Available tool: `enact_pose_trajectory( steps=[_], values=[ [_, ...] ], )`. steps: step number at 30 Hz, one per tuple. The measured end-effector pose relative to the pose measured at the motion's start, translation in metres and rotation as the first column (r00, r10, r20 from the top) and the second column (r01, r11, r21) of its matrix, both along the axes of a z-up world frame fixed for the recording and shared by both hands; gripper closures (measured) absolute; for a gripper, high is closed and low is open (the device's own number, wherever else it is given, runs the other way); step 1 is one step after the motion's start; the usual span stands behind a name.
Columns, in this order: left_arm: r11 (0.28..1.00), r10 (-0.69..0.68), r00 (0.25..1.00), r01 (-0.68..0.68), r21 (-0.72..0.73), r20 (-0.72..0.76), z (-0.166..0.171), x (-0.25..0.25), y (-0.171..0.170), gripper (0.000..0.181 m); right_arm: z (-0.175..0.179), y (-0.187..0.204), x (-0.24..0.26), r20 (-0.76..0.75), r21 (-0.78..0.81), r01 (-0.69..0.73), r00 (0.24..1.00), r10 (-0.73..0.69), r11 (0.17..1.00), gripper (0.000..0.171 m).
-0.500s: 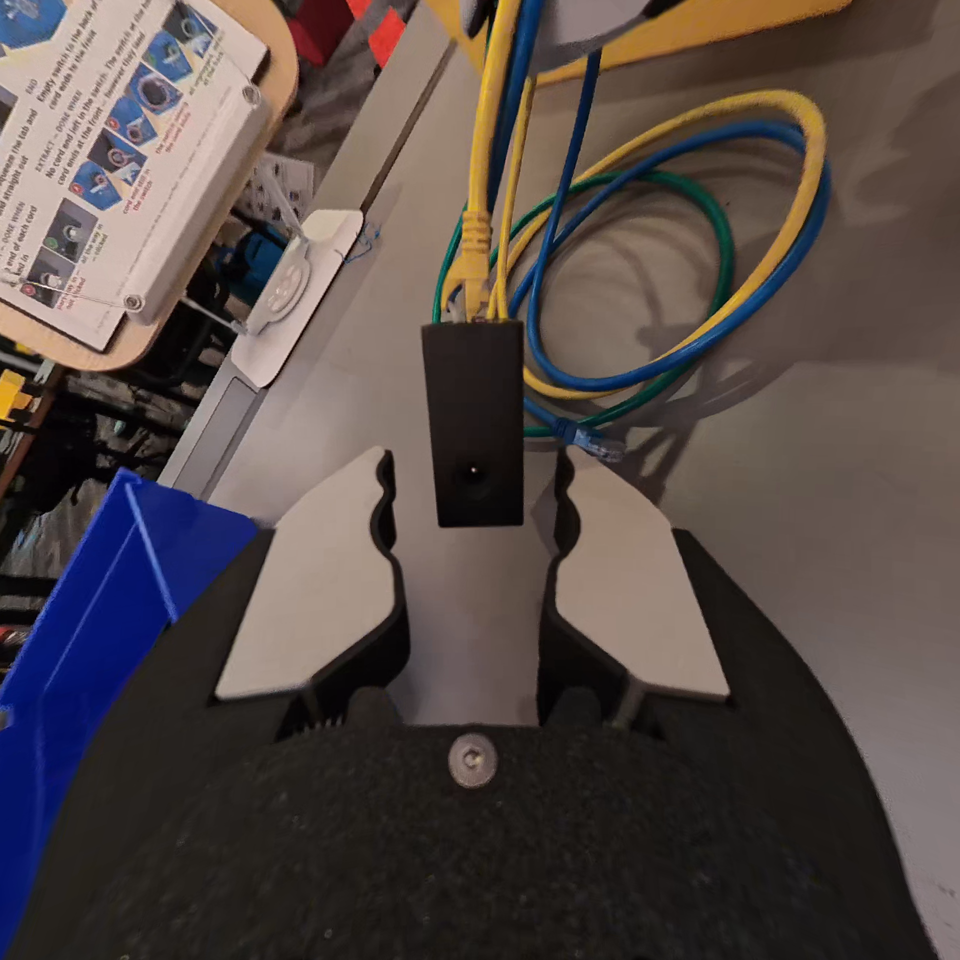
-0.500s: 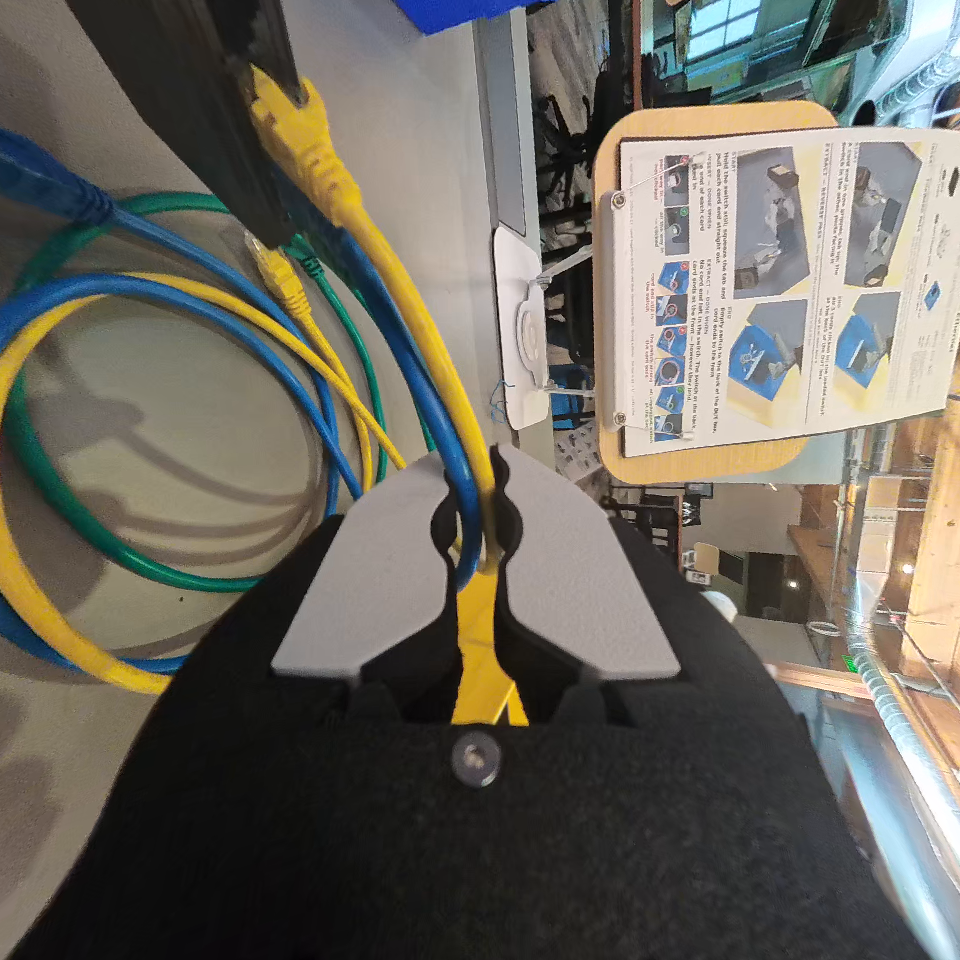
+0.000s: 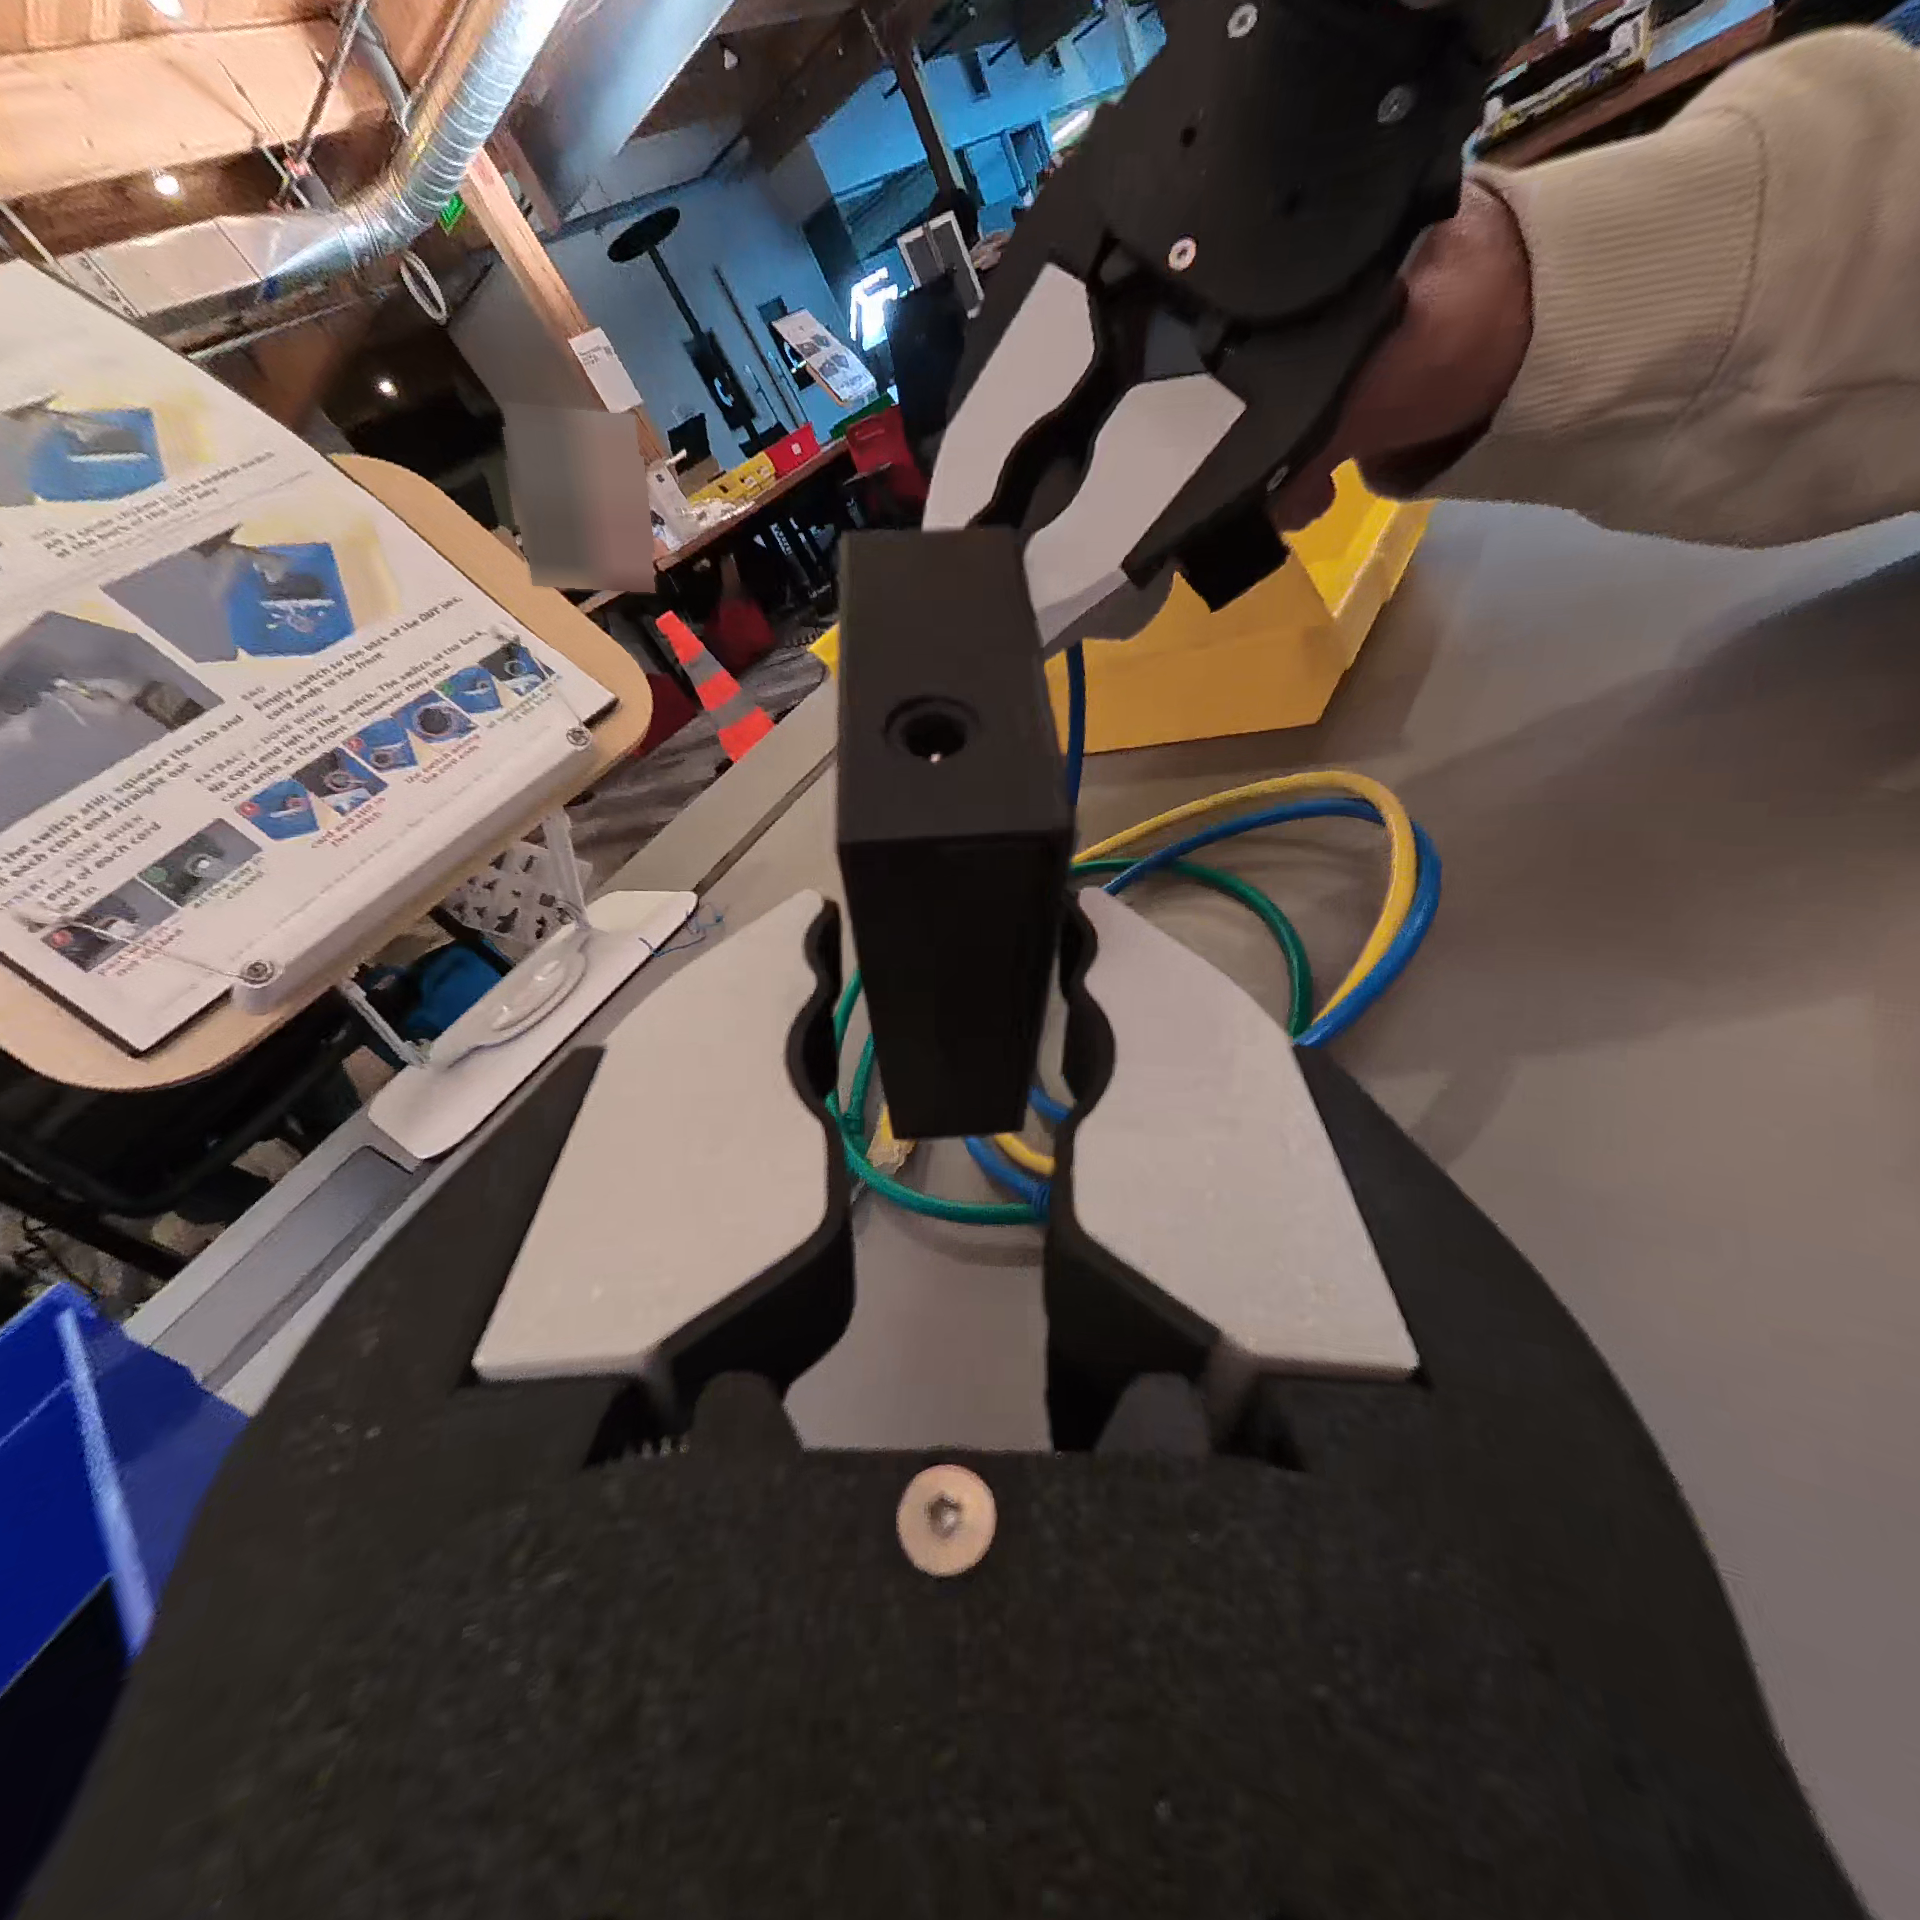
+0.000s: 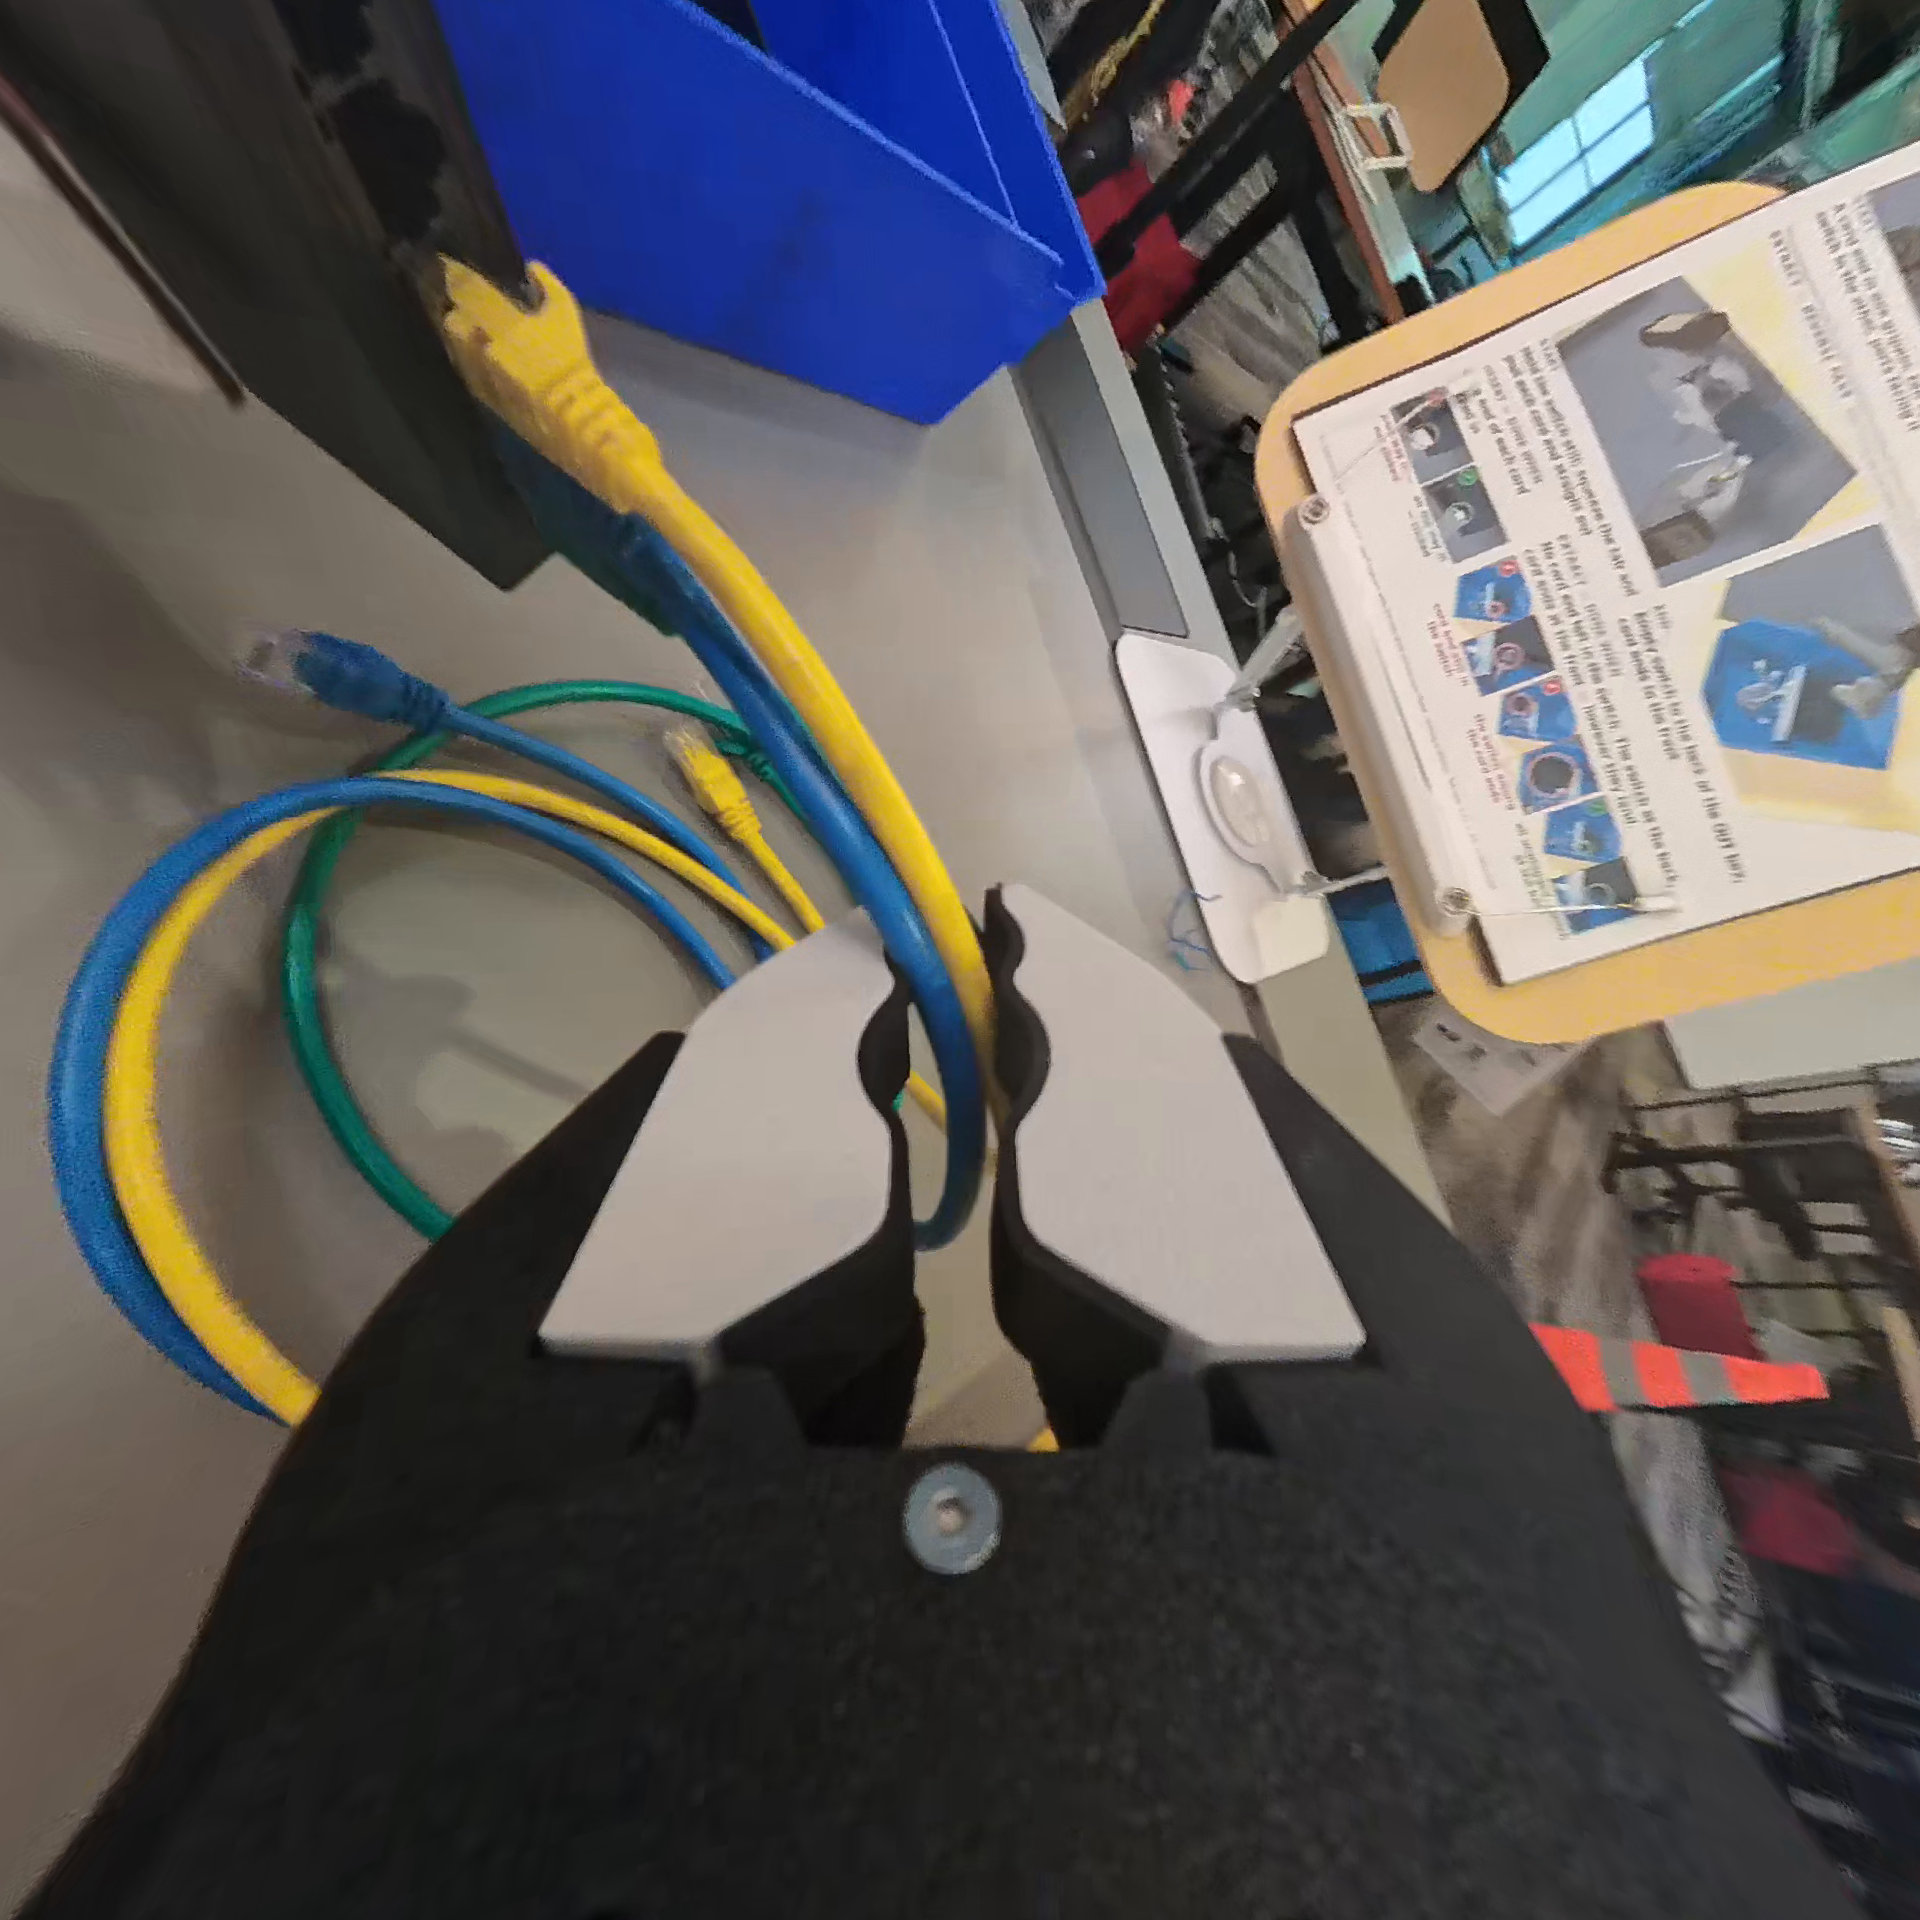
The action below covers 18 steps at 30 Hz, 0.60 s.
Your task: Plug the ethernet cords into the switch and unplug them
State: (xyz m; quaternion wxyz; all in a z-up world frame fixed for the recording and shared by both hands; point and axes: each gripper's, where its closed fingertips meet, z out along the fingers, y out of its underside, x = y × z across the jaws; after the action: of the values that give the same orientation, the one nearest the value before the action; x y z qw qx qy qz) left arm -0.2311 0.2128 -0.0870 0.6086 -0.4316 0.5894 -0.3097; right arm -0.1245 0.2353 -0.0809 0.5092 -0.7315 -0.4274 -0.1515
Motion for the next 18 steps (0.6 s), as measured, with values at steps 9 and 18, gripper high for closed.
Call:
enact_pose_trajectory(
  steps=[9,18],
  values=[
    [0.996,-0.065,0.997,0.067,-0.059,0.042,0.014,0.004,-0.002,0.151,0.002,-0.009,-0.024,-0.154,-0.041,-0.099,0.984,0.091,0.994,0.16],
    [0.973,-0.147,0.988,0.137,0.184,0.04,0.042,0.0,-0.03,0.146,0.033,-0.05,-0.038,-0.561,-0.179,-0.434,0.782,0.271,0.883,0.133]
  ],
)
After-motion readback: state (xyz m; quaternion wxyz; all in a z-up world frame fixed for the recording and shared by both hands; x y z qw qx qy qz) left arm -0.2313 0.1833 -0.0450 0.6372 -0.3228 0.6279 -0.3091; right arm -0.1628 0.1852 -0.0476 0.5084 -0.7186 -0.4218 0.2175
